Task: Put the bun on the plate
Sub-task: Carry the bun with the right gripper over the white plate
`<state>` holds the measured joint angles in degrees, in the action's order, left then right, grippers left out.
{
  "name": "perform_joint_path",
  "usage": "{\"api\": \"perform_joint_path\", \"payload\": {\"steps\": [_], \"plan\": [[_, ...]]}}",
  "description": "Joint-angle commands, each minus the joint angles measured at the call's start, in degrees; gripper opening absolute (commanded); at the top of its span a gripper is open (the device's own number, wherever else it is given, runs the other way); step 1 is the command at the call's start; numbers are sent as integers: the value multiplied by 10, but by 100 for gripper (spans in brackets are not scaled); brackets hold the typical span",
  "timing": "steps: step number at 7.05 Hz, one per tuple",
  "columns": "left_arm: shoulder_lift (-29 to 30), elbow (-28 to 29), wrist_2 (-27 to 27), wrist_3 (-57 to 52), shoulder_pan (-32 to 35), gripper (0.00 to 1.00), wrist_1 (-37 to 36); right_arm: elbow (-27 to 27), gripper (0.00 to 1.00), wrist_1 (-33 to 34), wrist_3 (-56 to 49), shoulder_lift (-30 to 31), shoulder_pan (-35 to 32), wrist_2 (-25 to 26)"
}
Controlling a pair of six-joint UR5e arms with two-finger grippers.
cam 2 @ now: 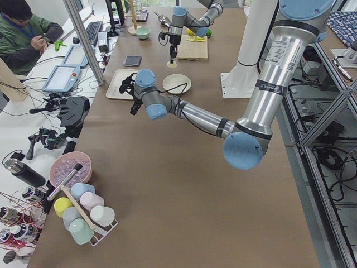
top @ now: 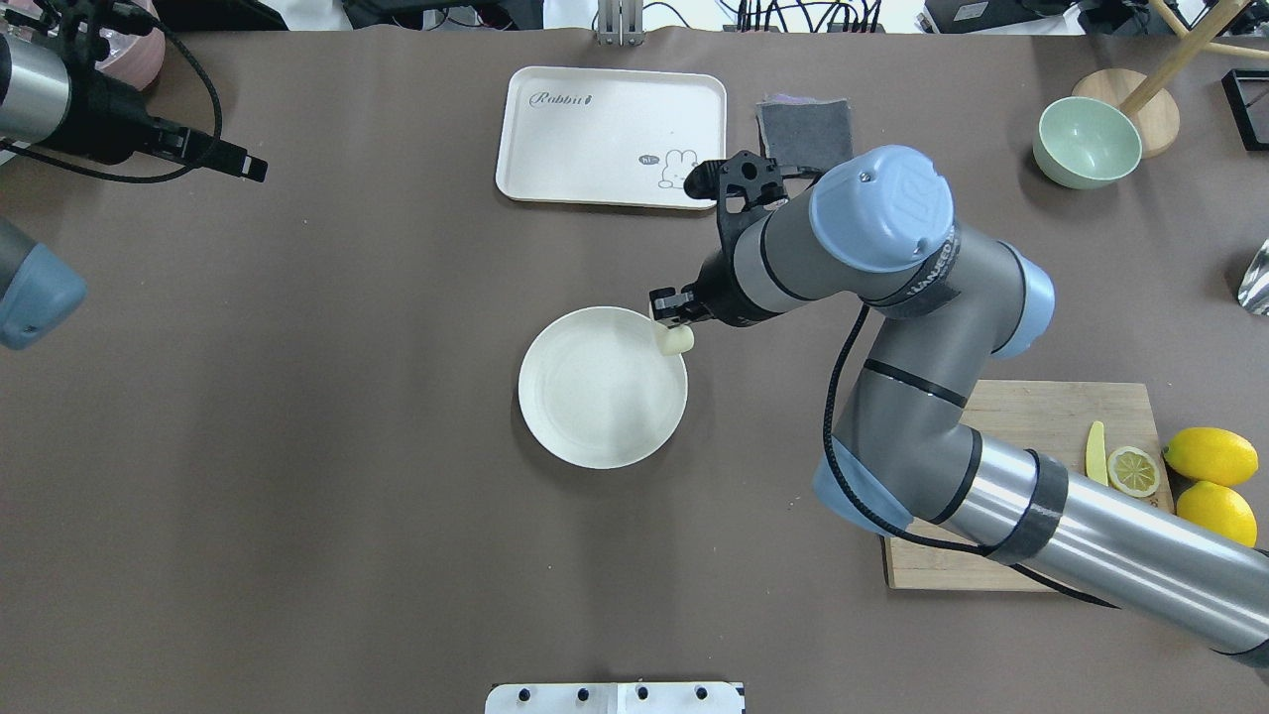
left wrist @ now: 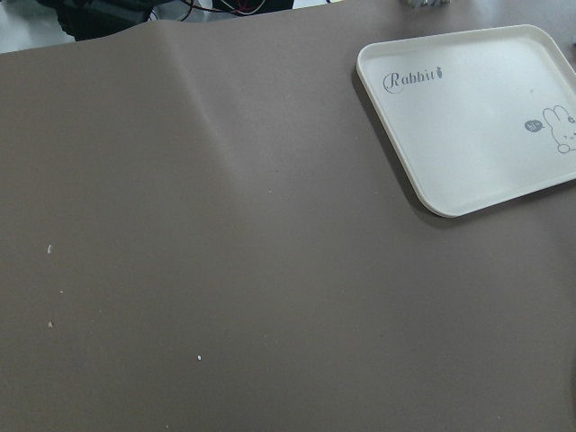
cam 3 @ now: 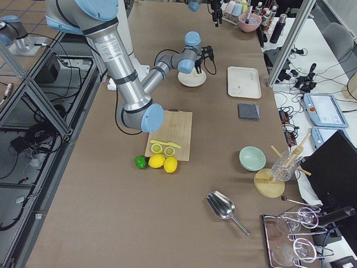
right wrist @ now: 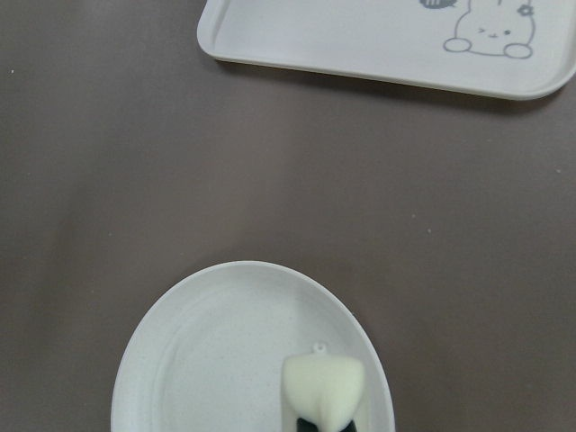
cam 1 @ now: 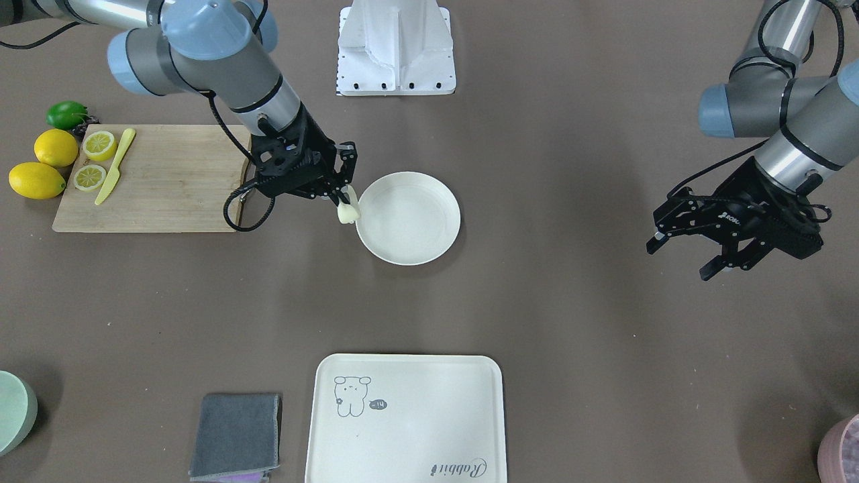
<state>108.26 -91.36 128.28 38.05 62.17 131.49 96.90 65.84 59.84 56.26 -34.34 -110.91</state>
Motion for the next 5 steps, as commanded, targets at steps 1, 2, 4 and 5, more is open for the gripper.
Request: {"api": "perform_joint_path", "payload": {"steps": [1, 2, 4, 5], "plan": [[5, -1, -4, 0, -1, 97, 0, -37, 0, -19, 19, -33, 33, 34], [5, -1, -4, 0, -1, 97, 0, -38, 0, -20, 32, -37, 51, 48], [2, 1, -4, 0, -1, 98, 0, -46, 0, -19, 35, -40, 73, 88], [3, 9, -5, -1, -1, 98, 0, -47, 0, -22, 35, -39, 75, 92]]}}
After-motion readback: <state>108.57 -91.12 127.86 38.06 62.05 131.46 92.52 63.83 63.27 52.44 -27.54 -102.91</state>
